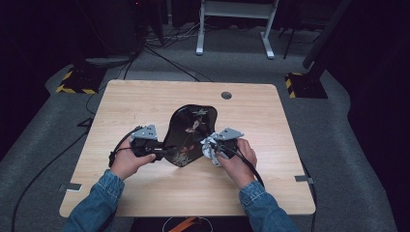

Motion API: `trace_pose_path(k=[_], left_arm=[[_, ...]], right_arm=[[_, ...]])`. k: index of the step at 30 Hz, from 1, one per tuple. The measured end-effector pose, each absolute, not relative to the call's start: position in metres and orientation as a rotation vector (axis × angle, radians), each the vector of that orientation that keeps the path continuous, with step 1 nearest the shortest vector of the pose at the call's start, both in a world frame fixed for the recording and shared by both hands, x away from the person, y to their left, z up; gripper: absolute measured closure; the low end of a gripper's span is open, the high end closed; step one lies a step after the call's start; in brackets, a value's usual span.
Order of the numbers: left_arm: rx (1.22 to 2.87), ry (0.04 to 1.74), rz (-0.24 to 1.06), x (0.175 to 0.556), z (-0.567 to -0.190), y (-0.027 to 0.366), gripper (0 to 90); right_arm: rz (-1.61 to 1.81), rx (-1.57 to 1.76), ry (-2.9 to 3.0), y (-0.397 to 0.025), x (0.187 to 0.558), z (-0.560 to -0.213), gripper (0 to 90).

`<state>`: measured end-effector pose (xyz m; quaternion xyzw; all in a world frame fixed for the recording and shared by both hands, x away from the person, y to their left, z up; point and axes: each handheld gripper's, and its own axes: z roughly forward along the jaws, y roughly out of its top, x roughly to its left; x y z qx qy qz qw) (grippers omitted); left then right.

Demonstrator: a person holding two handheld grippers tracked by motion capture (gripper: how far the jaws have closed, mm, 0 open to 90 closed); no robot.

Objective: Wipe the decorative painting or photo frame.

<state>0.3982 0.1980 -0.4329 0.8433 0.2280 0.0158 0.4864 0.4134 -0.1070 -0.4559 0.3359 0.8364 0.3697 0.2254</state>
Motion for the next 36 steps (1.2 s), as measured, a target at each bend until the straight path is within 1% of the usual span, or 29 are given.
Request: trace_pose_path(k=[5,21,30,36], left_arm=[[2.046,0.561,0.024,0.399,-0.433,0.198,74.3],[2.045,0.573,0.023,0.4,-0.433,0.199,75.1],[2.039,0.578,0.021,0.4,-0.433,0.199,74.8],[2.041,0.579,0.015,0.4,-0.433,0.199,74.4]], right_arm=[[1.015,0.924,2.311,-0.104,0.411,-0.457,78.8],[1.062,0.752,2.412,-0.058,0.383,-0.455,78.7],[1.068,0.792,2.409,-0.066,0.39,-0.459,78.7],[1.032,0.855,2.384,-0.082,0.4,-0.463,78.8]])
